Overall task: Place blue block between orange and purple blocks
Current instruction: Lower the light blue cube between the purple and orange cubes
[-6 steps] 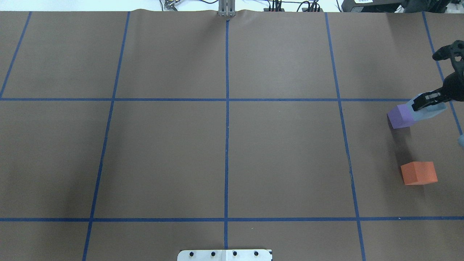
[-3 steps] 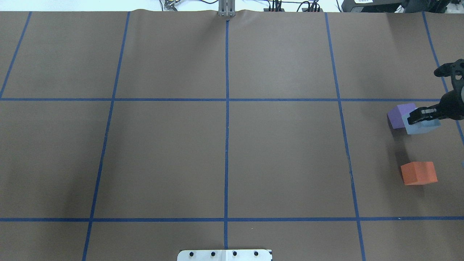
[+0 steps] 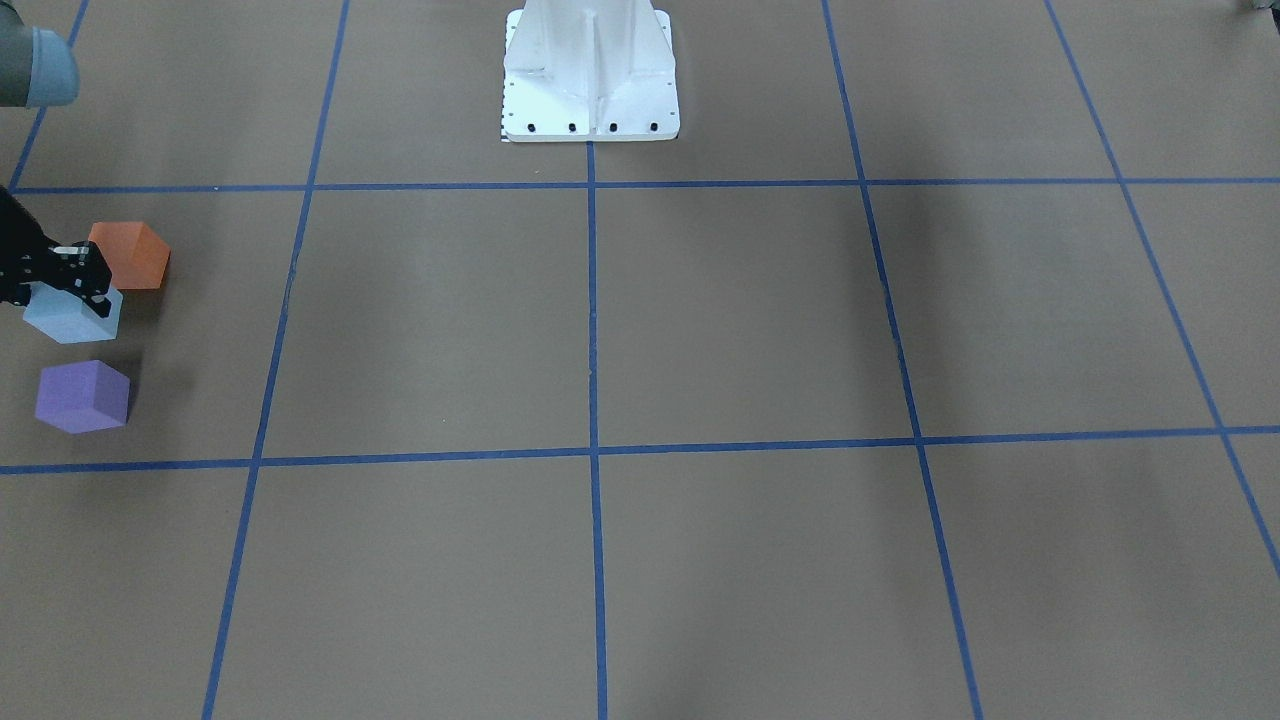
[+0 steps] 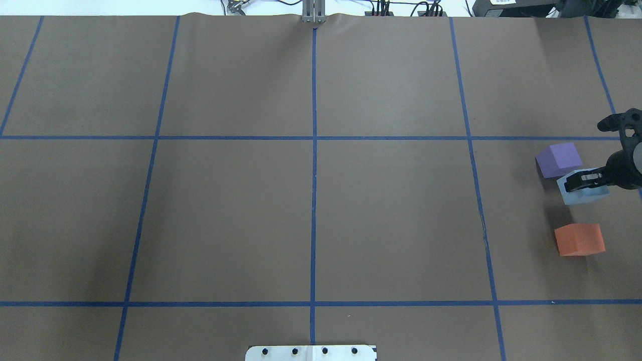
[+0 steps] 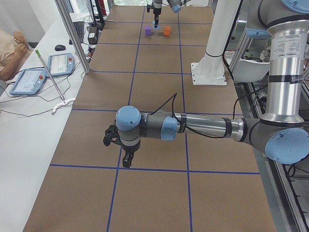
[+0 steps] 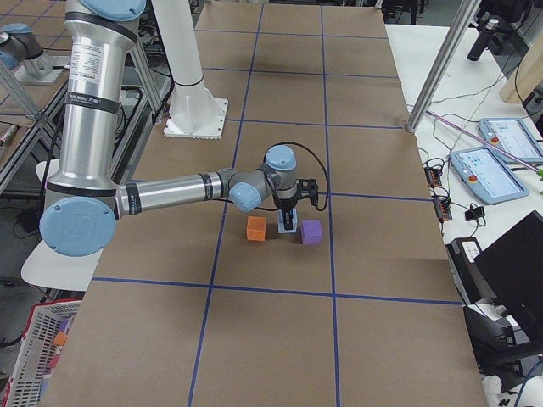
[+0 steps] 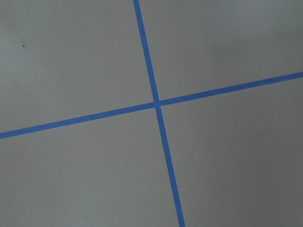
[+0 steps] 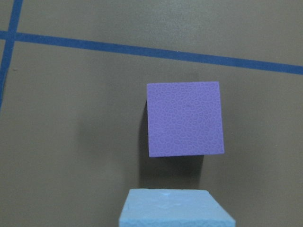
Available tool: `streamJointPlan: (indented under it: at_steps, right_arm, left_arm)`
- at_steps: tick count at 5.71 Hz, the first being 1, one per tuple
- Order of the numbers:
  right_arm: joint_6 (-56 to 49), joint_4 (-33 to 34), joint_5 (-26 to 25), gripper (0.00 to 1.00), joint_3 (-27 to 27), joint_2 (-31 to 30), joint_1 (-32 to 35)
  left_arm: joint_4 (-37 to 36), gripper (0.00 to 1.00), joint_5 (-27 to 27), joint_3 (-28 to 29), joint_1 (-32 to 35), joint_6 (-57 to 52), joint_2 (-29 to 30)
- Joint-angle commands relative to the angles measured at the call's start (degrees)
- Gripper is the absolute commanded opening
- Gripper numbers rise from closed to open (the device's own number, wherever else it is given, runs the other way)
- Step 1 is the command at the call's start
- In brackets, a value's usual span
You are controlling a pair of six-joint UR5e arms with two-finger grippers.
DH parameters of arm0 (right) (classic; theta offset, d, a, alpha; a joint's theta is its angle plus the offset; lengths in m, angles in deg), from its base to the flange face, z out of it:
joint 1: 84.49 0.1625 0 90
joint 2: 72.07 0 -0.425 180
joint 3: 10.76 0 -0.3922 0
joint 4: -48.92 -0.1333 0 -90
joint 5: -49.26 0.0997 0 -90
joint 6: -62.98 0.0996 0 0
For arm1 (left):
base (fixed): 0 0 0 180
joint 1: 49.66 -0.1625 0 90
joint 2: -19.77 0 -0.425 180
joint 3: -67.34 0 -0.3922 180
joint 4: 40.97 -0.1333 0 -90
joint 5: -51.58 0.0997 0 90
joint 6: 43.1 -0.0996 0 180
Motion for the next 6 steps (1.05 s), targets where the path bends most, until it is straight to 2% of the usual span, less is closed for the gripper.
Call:
streamJointPlan:
  at_steps: [1,2,5,6]
  right_arm:
    - [0.4,-0.6,-1.0,0.26,0.2,-0.5,-2.3]
    - [0.4,-0.8,-1.1,0.39,1.2,-0.3,-3.1]
    - [0.4,-1.0,-3.1,0.66,3.5,0.1,-4.3]
    - [0.4,-2.5,-3.8,0.8,3.9,0.2,-5.2]
  left_arm:
    - [0.0,1.0,0.0,0.0,0.0,0.0,0.0]
    - [0.0,1.0,0.0,0.0,0.0,-0.1,0.0]
    - [0.0,1.0,0.0,0.0,0.0,-0.1,-0.1]
    - [0.0,1.0,0.0,0.0,0.0,-0.1,-0.1]
